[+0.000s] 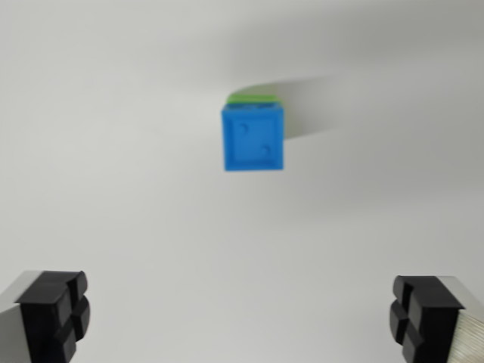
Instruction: Stack cube
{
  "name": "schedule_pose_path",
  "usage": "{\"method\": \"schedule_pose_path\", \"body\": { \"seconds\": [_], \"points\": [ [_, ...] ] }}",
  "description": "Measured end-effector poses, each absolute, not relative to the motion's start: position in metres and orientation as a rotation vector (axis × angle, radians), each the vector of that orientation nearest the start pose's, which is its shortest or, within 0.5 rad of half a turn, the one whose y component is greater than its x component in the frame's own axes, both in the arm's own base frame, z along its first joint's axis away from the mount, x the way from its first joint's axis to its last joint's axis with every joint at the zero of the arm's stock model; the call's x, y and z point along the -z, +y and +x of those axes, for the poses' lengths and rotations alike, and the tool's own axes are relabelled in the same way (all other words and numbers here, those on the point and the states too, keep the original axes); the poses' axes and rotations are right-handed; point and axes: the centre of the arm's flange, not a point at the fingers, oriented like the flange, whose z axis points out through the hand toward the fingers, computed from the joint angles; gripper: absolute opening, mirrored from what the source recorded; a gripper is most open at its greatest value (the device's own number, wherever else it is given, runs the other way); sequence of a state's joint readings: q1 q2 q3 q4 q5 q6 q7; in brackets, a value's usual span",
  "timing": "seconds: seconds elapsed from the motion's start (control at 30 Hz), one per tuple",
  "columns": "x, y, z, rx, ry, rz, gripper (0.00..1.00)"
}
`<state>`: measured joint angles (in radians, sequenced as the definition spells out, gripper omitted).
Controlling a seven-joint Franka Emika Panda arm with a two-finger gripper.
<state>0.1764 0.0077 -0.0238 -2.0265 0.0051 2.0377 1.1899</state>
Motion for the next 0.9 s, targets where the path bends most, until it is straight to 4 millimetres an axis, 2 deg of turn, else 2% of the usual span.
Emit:
{"method": "schedule_pose_path", "body": {
  "seconds": [0.4, 0.9],
  "points": [
    [-0.465, 0.084, 0.548, 0.0, 1.558, -2.722, 1.0],
    [-0.466, 0.085, 0.548, -0.003, 1.558, -2.723, 1.0]
  ]
}}
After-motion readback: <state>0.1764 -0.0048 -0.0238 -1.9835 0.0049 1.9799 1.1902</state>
